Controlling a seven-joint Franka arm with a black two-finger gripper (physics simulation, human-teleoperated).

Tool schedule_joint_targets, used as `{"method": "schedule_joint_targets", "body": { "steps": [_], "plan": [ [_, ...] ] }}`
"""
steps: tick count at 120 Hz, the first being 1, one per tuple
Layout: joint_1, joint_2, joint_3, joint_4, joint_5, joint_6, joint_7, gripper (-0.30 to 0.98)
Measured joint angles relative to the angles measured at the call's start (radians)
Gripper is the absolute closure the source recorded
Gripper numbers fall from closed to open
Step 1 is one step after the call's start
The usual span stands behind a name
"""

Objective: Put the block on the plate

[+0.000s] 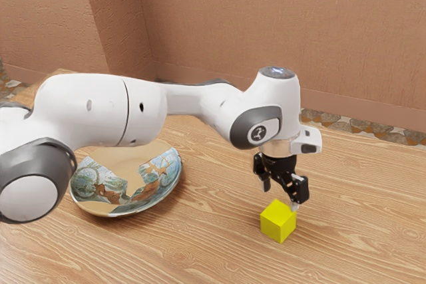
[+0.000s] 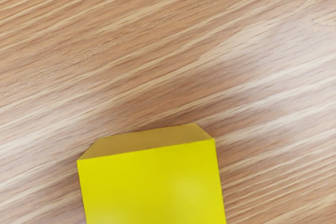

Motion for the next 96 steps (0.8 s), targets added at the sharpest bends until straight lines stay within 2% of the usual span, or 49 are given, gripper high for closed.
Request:
{"method": "schedule_joint_targets", "body": {
  "steps": [80,96],
  "plan": [
    [-0.004,0.127,0.000,-0.006,0.006,0.090,-0.084,0.00],
    [-0.005,0.127,0.001,-0.002,0.011,0.094,-0.093,0.26]
  ]
}}
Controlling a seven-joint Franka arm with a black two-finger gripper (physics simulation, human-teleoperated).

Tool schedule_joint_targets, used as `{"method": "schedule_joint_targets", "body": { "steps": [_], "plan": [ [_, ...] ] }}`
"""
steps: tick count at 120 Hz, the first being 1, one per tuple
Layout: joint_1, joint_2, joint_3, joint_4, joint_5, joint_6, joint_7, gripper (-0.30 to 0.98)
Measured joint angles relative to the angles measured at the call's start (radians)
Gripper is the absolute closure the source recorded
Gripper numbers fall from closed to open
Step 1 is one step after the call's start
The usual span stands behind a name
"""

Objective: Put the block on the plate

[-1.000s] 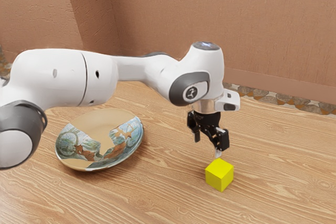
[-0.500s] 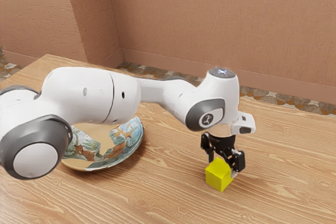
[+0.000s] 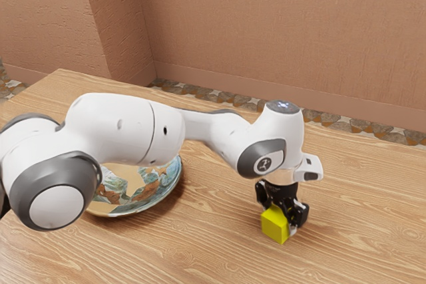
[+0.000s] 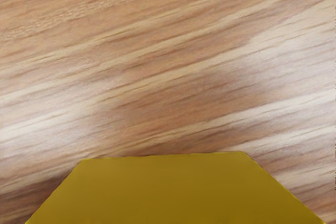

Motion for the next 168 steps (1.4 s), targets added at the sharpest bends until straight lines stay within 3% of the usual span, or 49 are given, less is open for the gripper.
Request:
{"method": "schedule_joint_targets", "body": {
  "steps": [36,72,126,168],
  "plan": [
    [0.010,-0.052,0.007,-0.018,0.014,-0.027,-0.013,0.29],
    [0.109,-0.249,0.012,-0.195,0.006,-0.086,-0.021,0.29],
    [0.334,-0.553,0.012,-0.418,0.006,-0.195,-0.026,0.30],
    [0.524,-0.613,0.012,-0.447,0.033,-0.235,-0.017,0.31]
  ]
}}
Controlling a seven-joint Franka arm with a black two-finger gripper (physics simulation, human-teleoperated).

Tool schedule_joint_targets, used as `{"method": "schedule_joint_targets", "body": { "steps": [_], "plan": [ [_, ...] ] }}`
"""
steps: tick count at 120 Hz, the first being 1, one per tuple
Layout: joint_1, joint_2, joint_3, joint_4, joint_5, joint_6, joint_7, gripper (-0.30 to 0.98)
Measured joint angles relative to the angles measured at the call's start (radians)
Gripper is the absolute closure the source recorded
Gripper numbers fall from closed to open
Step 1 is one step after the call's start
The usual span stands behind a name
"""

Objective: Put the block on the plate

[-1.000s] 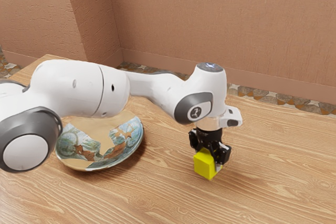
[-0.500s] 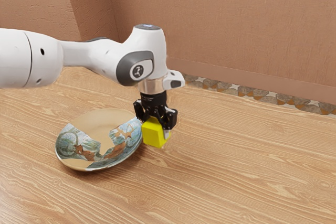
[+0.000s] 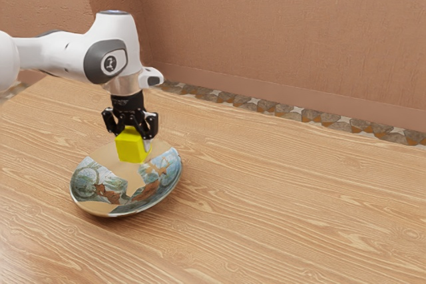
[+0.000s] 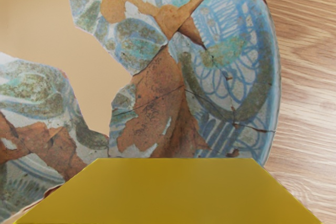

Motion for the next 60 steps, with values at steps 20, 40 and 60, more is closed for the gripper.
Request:
{"method": "schedule_joint_targets", "body": {
  "steps": [20,40,60],
  "plan": [
    [0.071,0.047,0.000,0.020,0.024,0.010,0.005,0.30],
    [0.093,0.141,0.000,0.039,0.035,0.056,0.008,0.30],
    [0.110,0.219,0.000,0.043,0.042,0.133,0.011,0.30]
  ]
}}
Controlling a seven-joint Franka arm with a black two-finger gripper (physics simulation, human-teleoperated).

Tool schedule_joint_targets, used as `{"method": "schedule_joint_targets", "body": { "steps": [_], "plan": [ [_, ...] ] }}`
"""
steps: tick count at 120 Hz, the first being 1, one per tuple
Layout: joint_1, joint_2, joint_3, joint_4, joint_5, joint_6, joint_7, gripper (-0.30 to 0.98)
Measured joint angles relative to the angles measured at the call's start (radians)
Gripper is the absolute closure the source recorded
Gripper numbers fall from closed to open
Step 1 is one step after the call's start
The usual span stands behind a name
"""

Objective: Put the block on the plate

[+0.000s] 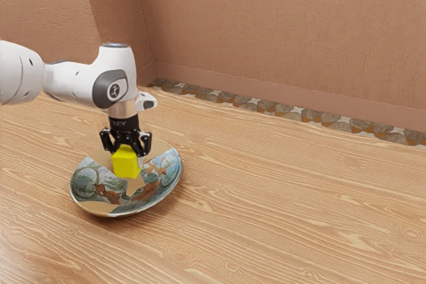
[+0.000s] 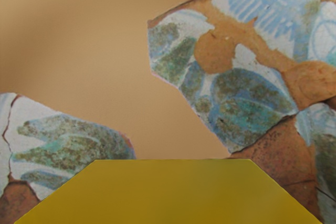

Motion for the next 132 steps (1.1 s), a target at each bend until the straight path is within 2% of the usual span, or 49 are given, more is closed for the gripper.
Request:
{"method": "schedule_joint_targets", "body": {
  "steps": [20,38,60,84,112,132],
  "plan": [
    [0.002,0.014,0.000,-0.004,0.002,0.047,0.001,0.29],
    [0.002,0.020,0.000,-0.005,-0.001,0.065,0.003,0.15],
    [-0.005,-0.025,0.000,-0.009,-0.002,0.066,0.006,0.06],
    [-0.025,-0.124,-0.001,0.003,-0.002,-0.007,0.034,0.02],
    [-0.040,-0.142,-0.003,0.193,0.000,-0.131,0.130,0.01],
    [-0.039,-0.196,-0.007,0.220,0.013,-0.197,0.189,0.00]
  ]
}}
